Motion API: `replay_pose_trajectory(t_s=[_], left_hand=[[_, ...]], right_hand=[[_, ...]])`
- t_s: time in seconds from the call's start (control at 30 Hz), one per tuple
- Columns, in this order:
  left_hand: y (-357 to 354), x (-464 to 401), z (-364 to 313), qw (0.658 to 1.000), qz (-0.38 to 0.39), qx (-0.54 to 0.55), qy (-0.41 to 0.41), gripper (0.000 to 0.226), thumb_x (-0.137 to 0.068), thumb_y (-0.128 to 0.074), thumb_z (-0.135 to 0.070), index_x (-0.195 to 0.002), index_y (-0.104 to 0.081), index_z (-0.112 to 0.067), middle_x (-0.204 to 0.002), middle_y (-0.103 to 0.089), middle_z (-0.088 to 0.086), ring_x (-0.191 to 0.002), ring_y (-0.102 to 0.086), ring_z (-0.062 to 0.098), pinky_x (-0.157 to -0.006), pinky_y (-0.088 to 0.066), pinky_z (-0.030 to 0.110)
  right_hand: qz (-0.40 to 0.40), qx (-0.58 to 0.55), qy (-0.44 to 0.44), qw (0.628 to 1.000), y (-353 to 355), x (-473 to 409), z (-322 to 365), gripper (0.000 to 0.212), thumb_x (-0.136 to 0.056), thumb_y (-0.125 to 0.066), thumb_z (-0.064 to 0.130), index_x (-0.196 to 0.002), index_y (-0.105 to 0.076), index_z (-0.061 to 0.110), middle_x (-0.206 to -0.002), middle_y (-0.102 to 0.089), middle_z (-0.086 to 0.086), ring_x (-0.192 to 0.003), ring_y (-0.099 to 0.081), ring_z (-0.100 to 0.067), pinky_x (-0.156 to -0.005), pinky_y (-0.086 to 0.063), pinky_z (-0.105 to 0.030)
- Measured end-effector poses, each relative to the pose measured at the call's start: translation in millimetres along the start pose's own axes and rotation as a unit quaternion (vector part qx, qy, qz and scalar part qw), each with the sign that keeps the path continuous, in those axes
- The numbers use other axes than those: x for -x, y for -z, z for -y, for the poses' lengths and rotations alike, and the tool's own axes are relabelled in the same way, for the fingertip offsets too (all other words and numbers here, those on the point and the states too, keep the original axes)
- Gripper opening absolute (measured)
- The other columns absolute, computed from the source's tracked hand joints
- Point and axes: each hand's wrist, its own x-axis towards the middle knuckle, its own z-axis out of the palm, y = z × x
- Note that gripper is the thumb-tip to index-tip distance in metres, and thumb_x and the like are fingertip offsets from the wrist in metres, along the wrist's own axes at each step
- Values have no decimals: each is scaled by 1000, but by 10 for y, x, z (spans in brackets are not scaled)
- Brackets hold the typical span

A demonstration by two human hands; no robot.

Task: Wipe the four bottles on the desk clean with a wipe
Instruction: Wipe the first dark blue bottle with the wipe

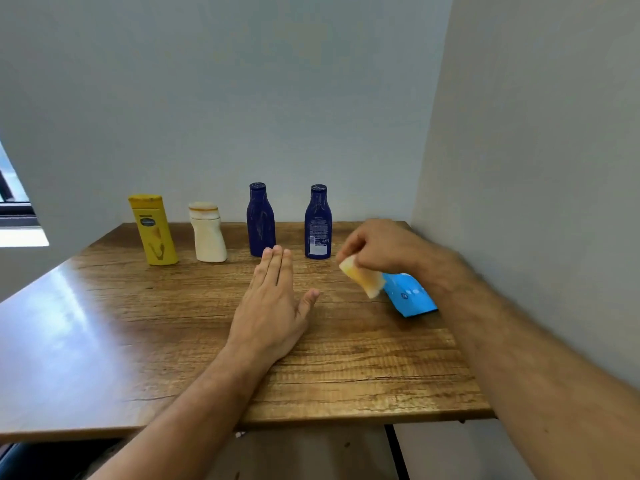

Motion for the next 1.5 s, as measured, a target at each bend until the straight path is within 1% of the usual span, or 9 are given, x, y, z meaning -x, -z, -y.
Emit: replay_pose_trajectory(t_s=[0.2,0.37,0.57,0.77,0.87,1.0,1.2,1.37,1.5], left_hand=[[31,-441,-56,991,-75,111,32,79,-99,-55,-42,-160,-14,-16,-166,-21,3,-154,-13,16,-116,-7,24],[-148,-850,-194,981,-117,152,31,81,-93,-63,-25,-158,-17,-13,-161,-30,5,-149,-22,17,-117,-14,24],[-439,-1107,-249,957,-135,242,83,92,-90,-67,-17,-159,-6,-16,-165,-20,6,-153,-15,20,-124,-23,42],[-476,-1250,-111,947,-113,274,122,99,-86,-74,-27,-160,-8,-17,-164,-24,3,-150,-24,19,-123,-25,40],[-473,-1297,-89,940,-102,300,128,88,-85,-75,-33,-155,-25,-19,-152,-45,-1,-138,-43,16,-117,-36,39],[-463,-1290,-106,923,-83,352,130,64,-89,-73,-31,-145,-42,-23,-129,-57,-10,-113,-56,5,-102,-45,25],[-438,-1251,-85,941,-73,314,105,22,-96,-64,-26,-118,-65,-23,-106,-72,-7,-99,-66,10,-91,-54,33],[-296,-1136,-17,872,-36,477,107,17,-92,-67,-23,-108,-74,-22,-97,-78,1,-93,-74,19,-91,-59,45],[-88,-993,14,817,-58,561,120,14,-96,-60,-15,-100,-73,-13,-88,-75,9,-79,-71,25,-73,-59,40]], right_hand=[[-221,-104,-117,963,-143,-489,-5,19,-88,-60,15,-96,-77,11,-100,-73,-4,-70,-53,-12,-53,-37,-22],[-358,-115,-163,912,-291,-842,-71,22,-92,-62,10,-113,-71,10,-119,-66,-8,-98,-59,-20,-74,-37,-22],[-356,-79,-125,923,-542,-1139,-172,30,-101,-47,9,-122,-68,13,-127,-64,-9,-113,-60,-21,-92,-47,-27],[-313,-82,-106,940,-640,-1224,-288,31,-101,-48,13,-123,-69,16,-126,-68,-5,-113,-63,-21,-97,-49,-32],[-283,-113,-99,947,-656,-1219,-320,29,-98,-55,12,-121,-71,17,-123,-69,-5,-111,-63,-20,-96,-49,-30],[-273,-151,-78,947,-669,-1177,-331,26,-96,-60,16,-119,-72,18,-114,-72,-3,-91,-60,-12,-76,-43,-18],[-272,-157,-70,947,-673,-1150,-295,25,-90,-66,12,-113,-73,16,-106,-74,-5,-84,-61,-14,-74,-49,-23],[-246,-255,-20,935,-665,-1098,-274,25,-89,-68,13,-114,-73,17,-107,-73,-1,-89,-67,-12,-64,-47,-12],[-203,-343,28,917,-651,-989,-177,26,-91,-64,8,-113,-72,20,-106,-73,4,-96,-68,-11,-76,-54,-21]])
